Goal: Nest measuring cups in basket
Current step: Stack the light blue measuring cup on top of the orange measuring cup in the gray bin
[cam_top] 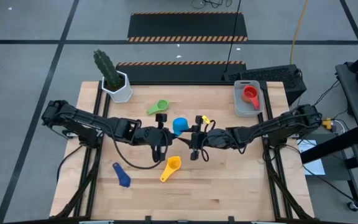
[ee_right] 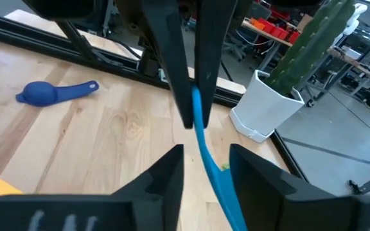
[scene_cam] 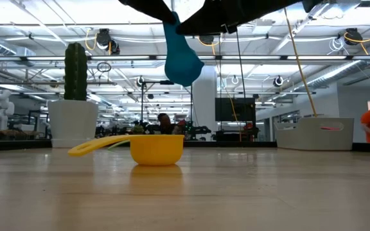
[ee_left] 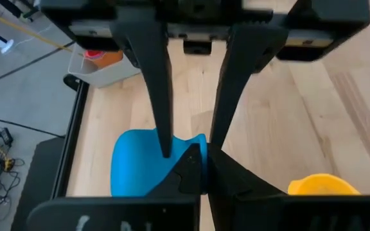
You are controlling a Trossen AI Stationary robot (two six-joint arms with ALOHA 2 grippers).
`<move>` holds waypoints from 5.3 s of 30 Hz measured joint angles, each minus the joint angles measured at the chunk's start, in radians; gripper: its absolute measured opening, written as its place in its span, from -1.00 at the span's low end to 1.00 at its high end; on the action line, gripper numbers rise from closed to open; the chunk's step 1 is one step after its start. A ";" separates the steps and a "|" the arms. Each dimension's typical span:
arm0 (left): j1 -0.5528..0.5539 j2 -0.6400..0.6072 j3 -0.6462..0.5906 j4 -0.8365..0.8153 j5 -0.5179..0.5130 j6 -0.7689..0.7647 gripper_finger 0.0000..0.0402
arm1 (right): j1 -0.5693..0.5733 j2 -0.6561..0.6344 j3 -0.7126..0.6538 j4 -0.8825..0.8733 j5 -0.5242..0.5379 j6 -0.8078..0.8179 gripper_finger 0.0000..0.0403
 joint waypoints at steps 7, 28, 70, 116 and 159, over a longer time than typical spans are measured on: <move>0.000 0.000 0.000 0.042 0.014 0.023 -0.91 | -0.009 0.000 0.000 -0.014 0.000 0.005 -0.80; -0.104 -0.028 0.000 -0.003 -0.271 -0.026 -0.08 | -0.005 -0.124 -0.001 -0.181 0.135 0.007 -1.00; 0.074 -0.037 -0.400 0.917 0.219 -0.028 -0.07 | -0.026 -0.288 -0.201 0.476 -0.290 0.139 -1.00; 0.187 -0.179 -0.399 0.693 0.495 -0.079 -0.95 | -0.018 -0.390 -0.201 0.160 -0.307 0.131 -0.51; -0.013 -0.211 -0.486 0.610 1.093 -0.694 -0.94 | 0.324 0.167 0.106 0.565 -0.016 -1.515 0.01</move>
